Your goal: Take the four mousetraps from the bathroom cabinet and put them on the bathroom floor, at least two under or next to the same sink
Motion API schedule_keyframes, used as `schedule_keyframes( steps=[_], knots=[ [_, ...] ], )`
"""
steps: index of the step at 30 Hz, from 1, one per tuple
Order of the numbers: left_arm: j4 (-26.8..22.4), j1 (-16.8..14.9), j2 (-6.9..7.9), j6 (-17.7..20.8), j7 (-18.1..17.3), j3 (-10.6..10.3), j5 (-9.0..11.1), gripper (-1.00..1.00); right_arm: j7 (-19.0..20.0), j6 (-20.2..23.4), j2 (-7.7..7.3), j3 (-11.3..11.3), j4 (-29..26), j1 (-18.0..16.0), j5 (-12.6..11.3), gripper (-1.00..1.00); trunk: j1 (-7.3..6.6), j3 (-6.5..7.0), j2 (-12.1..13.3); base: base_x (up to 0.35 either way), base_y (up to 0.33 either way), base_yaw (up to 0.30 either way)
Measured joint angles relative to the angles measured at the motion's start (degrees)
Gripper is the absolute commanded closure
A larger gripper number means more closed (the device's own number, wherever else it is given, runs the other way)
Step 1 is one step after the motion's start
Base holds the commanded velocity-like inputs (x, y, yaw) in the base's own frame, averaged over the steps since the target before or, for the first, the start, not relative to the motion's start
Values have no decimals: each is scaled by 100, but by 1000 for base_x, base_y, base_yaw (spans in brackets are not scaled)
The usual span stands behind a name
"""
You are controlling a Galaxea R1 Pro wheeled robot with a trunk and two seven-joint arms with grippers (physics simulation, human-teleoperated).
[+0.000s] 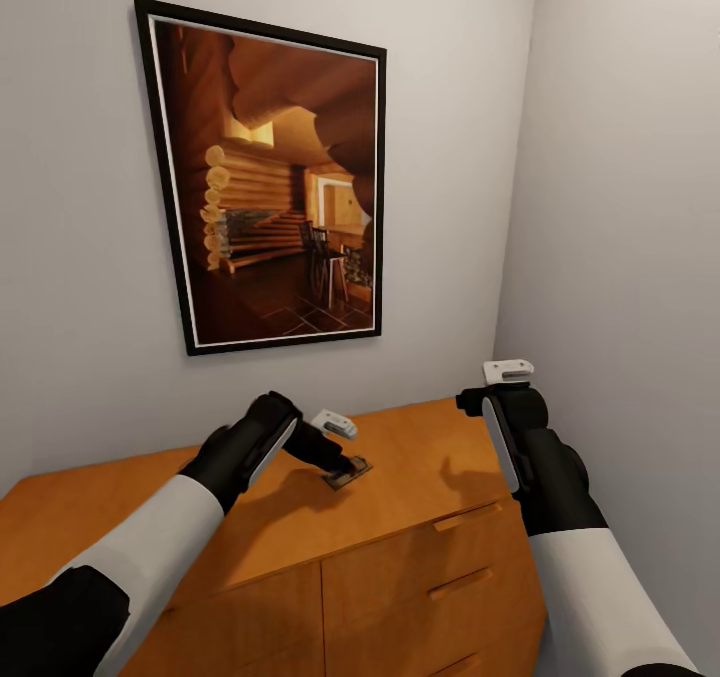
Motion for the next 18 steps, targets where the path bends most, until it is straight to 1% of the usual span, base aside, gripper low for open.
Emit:
schedule_keyframes(
  steps=[2, 7, 10, 18],
  knots=[
    [-1, 0, 26, 0, -1, 3, 3, -100, 0, 0, 0, 0, 0, 0, 0, -100, 0, 0, 0, 0, 0, 0],
    [-51, 0, 162, -2, 0, 13, 1, -100, 0, 0, 0, 5, 1, 0, 0, -100, 0, 0, 0, 0, 0, 0],
    [-102, 1, 218, 4, 6, 63, 4, -100, -1, 0, 3, 7, 1, 0, 1, -100, 0, 0, 0, 0, 0, 0],
    [-169, 1, 235, -15, 20, 180, 7, -100, 0, 0, 0, 9, 1, 0, 6, -100, 0, 0, 0, 0, 0, 0]
  ],
)
